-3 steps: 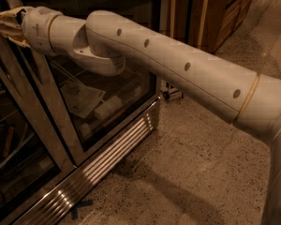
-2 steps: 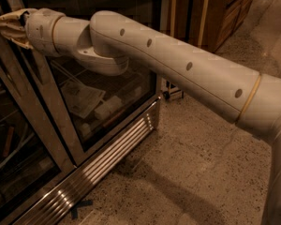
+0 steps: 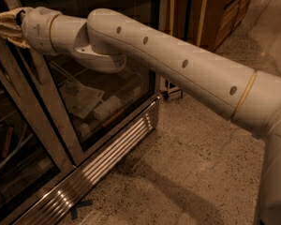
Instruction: Pick orange can from top drawer and place on counter
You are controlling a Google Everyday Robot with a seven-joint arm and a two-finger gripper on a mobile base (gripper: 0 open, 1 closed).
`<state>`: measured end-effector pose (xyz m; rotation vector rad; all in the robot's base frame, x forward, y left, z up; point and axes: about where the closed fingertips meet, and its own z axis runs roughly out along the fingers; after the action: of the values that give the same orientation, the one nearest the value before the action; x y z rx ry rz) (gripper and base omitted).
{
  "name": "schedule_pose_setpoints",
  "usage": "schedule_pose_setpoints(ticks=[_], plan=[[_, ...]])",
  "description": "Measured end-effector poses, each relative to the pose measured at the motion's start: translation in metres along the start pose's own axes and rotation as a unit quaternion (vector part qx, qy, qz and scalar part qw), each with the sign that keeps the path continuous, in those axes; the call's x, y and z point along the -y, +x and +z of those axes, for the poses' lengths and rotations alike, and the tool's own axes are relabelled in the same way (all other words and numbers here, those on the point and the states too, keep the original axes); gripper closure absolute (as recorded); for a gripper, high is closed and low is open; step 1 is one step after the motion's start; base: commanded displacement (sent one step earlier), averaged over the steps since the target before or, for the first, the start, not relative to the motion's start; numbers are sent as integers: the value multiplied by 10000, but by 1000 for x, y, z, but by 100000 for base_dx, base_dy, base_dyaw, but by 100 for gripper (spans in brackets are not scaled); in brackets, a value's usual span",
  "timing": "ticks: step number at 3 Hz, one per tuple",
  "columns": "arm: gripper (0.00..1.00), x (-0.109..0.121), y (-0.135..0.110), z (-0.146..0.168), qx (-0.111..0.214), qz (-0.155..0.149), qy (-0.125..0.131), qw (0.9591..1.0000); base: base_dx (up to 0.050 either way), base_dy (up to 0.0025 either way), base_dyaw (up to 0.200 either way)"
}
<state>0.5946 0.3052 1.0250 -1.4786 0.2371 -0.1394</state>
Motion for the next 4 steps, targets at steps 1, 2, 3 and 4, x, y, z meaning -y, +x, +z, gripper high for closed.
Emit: schedule_pose_setpoints(ticks=[1, 2, 3, 4], plan=[[100, 11, -9, 4, 238, -57, -31, 9997, 0, 0, 0], [100, 11, -9, 4, 239, -57, -32, 9997, 0, 0, 0], [100, 6, -7, 4, 489, 2, -184, 9986, 0, 0, 0], [100, 6, -4, 4, 490, 2, -184, 9986, -4798, 0, 28]])
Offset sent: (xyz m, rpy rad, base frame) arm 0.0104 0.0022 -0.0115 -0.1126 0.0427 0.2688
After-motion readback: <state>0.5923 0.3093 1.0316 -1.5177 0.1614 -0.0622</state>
